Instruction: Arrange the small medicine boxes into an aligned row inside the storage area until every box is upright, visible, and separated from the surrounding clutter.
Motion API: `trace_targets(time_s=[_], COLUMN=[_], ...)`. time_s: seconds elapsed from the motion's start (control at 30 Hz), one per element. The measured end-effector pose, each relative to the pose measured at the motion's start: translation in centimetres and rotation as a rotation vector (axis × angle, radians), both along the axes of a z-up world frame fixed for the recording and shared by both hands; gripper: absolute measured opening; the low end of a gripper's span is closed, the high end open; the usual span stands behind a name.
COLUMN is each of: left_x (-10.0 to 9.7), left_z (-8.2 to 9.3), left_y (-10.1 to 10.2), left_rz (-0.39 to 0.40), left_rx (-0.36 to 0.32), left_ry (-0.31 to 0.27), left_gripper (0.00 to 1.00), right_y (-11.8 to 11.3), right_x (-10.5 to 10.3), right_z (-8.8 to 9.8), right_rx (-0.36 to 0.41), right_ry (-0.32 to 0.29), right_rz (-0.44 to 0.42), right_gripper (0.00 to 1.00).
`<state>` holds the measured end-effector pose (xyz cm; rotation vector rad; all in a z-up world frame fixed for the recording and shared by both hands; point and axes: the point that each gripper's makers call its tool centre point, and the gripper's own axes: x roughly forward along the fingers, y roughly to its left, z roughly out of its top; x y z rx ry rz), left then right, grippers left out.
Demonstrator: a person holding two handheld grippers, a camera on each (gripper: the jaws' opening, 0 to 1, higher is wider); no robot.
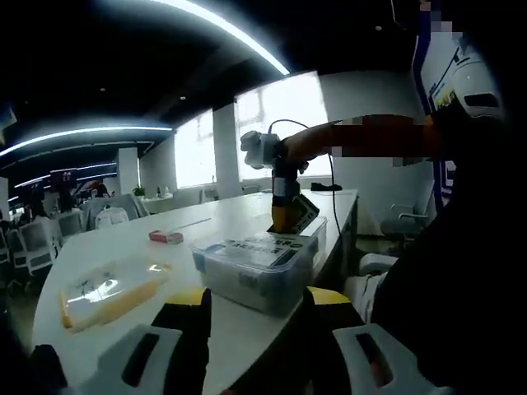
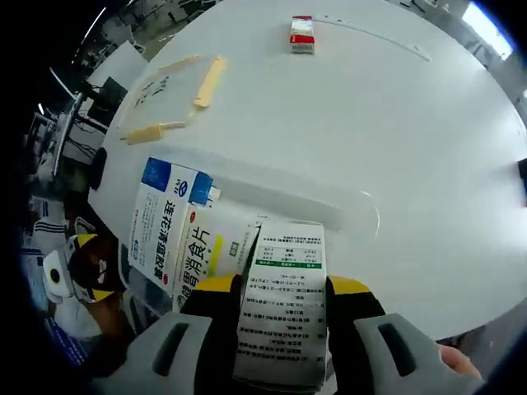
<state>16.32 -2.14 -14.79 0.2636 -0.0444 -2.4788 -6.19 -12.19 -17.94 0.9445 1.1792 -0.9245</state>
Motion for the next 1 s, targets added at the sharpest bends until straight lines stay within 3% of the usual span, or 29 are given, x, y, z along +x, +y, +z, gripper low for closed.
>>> trace_targets(time_s=[0.1, 0.3, 0.37, 0.47, 0.57, 0.8, 1.0], left_x=[0.0, -0.2, -0.2, 0.0, 0.1, -0.2, -0.3], left_z=[0.1, 0.0, 0.0, 0.1, 0.3, 0.5, 0.4], left_y=[0.0, -0.1, -0.1, -0.1, -0.2, -0.2, 0.0], left_rz=[-0.001, -0.003, -0.003, 0.004, 0.012, 0.000, -0.003], left_rx=[-0.001, 0.000, 0.001, 0.000, 0.001, -0.004, -0.004], left_ry=[-0.002, -0.008, -0.012, -0.012, -0.005, -0.009, -0.017], left_gripper=[0.44, 0.44, 0.44, 0.44, 0.44, 0.44, 0.44], right_y=[1.4, 1.7, 1.6, 1.8, 2.3, 3.3, 3.6], right_x=[-0.1, 0.3, 0.5, 1.7, 1.8, 0.5, -0.1], right_z=[-0.1, 1.0, 1.8, 3.3, 4.4, 4.6, 5.8], right_rx=[0.041, -0.013, -0.046, -0.115, -0.161, -0.176, -0.218], right_ry=[-0.012, -0.102, -0.152, -0.285, -0.354, -0.330, -0.387], right_rz=[0.058, 0.158, 0.212, 0.273, 0.311, 0.423, 0.469], right_gripper=[0.40, 0.40, 0.42, 0.53, 0.58, 0.56, 0.55])
